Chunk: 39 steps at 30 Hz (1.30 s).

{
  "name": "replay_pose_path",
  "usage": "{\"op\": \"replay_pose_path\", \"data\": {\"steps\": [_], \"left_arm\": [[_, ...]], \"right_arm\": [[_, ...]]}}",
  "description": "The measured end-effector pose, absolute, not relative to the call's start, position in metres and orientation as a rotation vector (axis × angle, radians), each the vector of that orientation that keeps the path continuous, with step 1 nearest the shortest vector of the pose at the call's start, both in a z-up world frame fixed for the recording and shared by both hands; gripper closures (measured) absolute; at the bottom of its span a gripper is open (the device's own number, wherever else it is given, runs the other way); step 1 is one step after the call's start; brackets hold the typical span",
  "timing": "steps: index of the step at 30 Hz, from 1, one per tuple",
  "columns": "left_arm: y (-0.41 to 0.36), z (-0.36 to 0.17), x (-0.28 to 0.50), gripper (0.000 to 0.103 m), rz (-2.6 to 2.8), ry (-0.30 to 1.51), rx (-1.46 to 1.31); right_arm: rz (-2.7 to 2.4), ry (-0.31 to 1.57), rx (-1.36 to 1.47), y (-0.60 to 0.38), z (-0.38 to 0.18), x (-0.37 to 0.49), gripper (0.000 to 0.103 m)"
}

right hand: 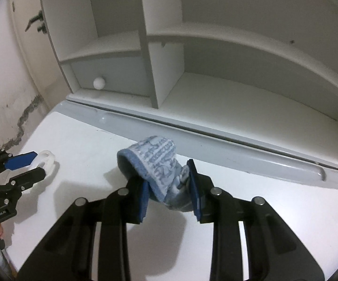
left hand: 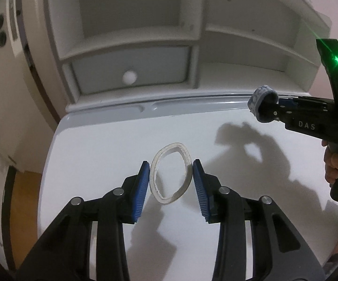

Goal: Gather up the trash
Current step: 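Grasp the white tape ring with the left tool while the right tool grasps the grey-blue sock, then carry the tape ring and sock to the bin and open both tools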

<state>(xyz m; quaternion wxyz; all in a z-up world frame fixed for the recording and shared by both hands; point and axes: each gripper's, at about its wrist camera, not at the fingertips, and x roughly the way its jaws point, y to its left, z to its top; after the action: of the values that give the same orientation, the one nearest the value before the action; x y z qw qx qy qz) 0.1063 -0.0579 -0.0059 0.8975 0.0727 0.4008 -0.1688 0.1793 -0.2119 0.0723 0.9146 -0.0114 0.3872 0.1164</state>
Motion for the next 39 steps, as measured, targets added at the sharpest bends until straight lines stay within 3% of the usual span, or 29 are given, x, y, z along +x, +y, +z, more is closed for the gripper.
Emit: {"op": "replay_pose_path", "data": {"steps": [9,18,22,25,28,31,36,39], "left_arm": [[-0.123,0.037,0.049,0.066,-0.424,0.74,0.219],[-0.282,0.056,-0.04,0.066,-0.821,0.672,0.318],[-0.369,0.051,-0.108,0.066,-1.121,0.69,0.39],[-0.418,0.041,-0.154,0.066,-1.298,0.722,0.43],[-0.467,0.004,-0.208,0.066,-1.466,0.819,0.51],[-0.504,-0.064,-0.248,0.066,-1.554,0.973,0.599],[-0.56,-0.228,-0.254,0.066,-1.423,1.296,0.705],[-0.578,-0.306,-0.247,0.066,-1.31,1.425,0.744]], "right_arm": [[0.203,0.693,0.082,-0.278,0.098,0.089,0.073],[-0.055,0.546,0.312,-0.434,0.121,-0.096,0.073],[-0.274,0.504,0.45,-0.508,0.109,-0.202,0.073],[-0.405,0.523,0.624,-0.561,0.068,-0.275,0.073],[-0.448,0.59,0.791,-0.6,0.016,-0.321,0.073],[-0.507,0.757,0.963,-0.633,-0.075,-0.349,0.073],[-0.539,1.082,1.097,-0.635,-0.219,-0.353,0.073],[-0.52,1.158,1.218,-0.63,-0.273,-0.359,0.073]]}}
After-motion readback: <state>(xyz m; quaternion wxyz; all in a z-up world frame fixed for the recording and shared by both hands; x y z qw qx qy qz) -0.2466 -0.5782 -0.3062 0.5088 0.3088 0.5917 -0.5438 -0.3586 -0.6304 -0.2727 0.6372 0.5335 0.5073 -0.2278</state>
